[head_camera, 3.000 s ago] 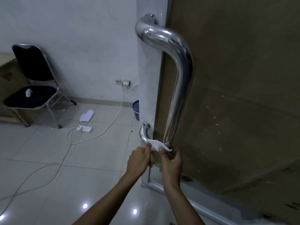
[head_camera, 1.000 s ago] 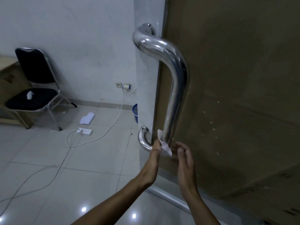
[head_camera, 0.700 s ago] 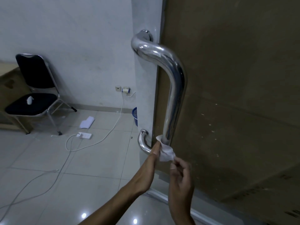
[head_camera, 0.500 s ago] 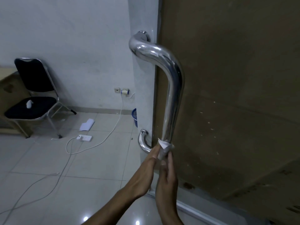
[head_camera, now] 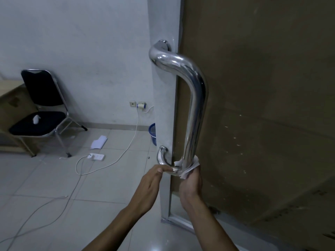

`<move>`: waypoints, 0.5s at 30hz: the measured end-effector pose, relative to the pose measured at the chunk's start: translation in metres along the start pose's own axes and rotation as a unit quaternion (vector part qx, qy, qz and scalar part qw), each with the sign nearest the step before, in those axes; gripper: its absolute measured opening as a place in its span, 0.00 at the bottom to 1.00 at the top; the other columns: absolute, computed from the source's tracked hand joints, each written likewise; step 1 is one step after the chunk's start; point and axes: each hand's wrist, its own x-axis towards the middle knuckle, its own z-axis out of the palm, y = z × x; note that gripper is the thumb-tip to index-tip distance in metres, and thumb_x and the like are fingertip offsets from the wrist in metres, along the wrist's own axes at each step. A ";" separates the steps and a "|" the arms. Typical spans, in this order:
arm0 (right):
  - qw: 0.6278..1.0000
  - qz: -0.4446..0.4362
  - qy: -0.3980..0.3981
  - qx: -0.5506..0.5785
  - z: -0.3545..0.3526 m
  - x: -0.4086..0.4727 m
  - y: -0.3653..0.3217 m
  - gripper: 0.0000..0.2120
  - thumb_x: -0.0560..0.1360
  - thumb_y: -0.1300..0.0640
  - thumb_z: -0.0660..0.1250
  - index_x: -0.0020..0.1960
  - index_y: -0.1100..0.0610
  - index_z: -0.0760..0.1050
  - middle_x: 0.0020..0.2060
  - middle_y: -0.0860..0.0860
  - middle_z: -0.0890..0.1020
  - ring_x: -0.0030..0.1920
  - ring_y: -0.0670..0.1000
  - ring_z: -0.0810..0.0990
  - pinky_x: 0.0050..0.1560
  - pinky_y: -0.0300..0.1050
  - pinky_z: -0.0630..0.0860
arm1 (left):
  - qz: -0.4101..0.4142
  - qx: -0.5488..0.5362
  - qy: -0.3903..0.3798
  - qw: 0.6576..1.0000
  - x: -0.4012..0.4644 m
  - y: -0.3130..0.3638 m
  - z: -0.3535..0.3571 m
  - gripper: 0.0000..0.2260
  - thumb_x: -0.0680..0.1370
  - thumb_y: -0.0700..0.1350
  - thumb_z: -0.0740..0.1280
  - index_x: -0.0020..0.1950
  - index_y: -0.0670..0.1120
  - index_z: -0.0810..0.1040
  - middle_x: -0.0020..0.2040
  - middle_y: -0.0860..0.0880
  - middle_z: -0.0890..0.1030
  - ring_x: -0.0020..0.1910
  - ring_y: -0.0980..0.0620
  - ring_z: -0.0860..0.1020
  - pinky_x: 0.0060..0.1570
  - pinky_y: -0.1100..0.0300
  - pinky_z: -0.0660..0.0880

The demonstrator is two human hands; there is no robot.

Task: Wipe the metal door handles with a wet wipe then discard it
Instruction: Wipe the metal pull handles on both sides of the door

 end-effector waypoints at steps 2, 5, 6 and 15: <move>0.998 -0.021 -0.026 -0.050 -0.002 0.006 -0.008 0.20 0.82 0.45 0.54 0.49 0.56 0.80 0.46 0.54 0.84 0.51 0.54 0.79 0.58 0.49 0.70 | 0.014 0.014 0.022 1.000 0.002 -0.002 0.000 0.21 0.82 0.52 0.47 0.58 0.50 0.79 0.57 0.53 0.79 0.60 0.58 0.75 0.59 0.73 0.66; 0.993 -0.037 -0.035 -0.103 -0.003 0.011 -0.019 0.23 0.82 0.45 0.52 0.52 0.58 0.80 0.44 0.52 0.85 0.52 0.55 0.80 0.63 0.51 0.71 | 0.018 0.041 0.063 0.997 0.009 -0.010 -0.002 0.20 0.82 0.52 0.48 0.61 0.49 0.78 0.60 0.53 0.77 0.62 0.60 0.73 0.61 0.75 0.63; 0.989 -0.052 -0.038 -0.136 -0.002 0.008 -0.023 0.25 0.82 0.42 0.52 0.56 0.59 0.80 0.50 0.54 0.85 0.56 0.56 0.80 0.67 0.54 0.70 | 0.016 0.044 0.069 0.997 0.010 -0.013 -0.002 0.20 0.82 0.52 0.48 0.61 0.50 0.77 0.60 0.53 0.77 0.63 0.61 0.72 0.62 0.75 0.62; 0.934 -0.153 -0.251 -0.202 0.027 -0.023 -0.103 0.34 0.79 0.36 0.43 0.41 0.52 0.82 0.34 0.51 0.81 0.36 0.49 0.79 0.44 0.45 0.75 | 0.033 0.014 0.088 0.995 0.017 -0.009 -0.010 0.20 0.82 0.51 0.48 0.60 0.50 0.77 0.60 0.55 0.77 0.64 0.57 0.73 0.65 0.63 0.68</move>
